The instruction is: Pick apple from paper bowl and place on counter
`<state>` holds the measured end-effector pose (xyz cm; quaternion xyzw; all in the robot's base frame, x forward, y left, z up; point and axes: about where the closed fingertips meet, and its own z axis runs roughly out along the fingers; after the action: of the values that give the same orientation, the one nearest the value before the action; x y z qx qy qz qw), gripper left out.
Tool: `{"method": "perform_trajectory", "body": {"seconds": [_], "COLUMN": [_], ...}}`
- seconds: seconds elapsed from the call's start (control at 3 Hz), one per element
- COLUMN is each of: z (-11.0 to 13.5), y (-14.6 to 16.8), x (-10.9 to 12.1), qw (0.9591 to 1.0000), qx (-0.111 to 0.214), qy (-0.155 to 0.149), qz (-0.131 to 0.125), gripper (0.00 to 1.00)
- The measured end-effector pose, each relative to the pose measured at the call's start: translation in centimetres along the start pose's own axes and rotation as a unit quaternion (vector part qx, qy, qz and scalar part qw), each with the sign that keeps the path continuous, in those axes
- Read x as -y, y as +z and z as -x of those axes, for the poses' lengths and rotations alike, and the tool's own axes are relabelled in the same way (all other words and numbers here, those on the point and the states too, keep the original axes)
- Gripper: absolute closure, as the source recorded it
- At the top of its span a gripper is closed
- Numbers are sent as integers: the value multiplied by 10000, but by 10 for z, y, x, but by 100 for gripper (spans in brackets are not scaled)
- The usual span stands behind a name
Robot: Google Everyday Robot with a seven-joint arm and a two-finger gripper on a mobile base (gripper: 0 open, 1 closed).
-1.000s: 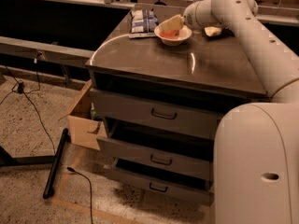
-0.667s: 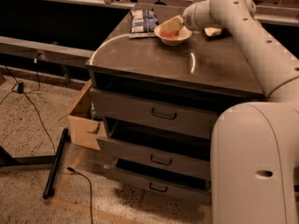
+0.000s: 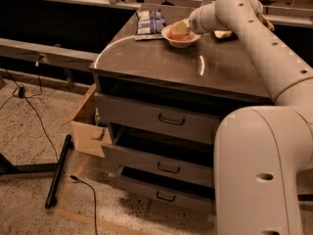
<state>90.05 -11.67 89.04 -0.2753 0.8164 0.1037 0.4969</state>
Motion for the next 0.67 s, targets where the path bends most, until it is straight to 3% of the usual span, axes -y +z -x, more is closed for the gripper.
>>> {"method": "perform_trajectory", "body": {"seconds": [0.33,0.67], "z": [-4,-4], "y": [3,3], "x": [-3,-3], "qw": [10000,10000], "qx": [-81,-87], "qy": [-12,-14], "qz": [35,36], "gripper": [40,34]}}
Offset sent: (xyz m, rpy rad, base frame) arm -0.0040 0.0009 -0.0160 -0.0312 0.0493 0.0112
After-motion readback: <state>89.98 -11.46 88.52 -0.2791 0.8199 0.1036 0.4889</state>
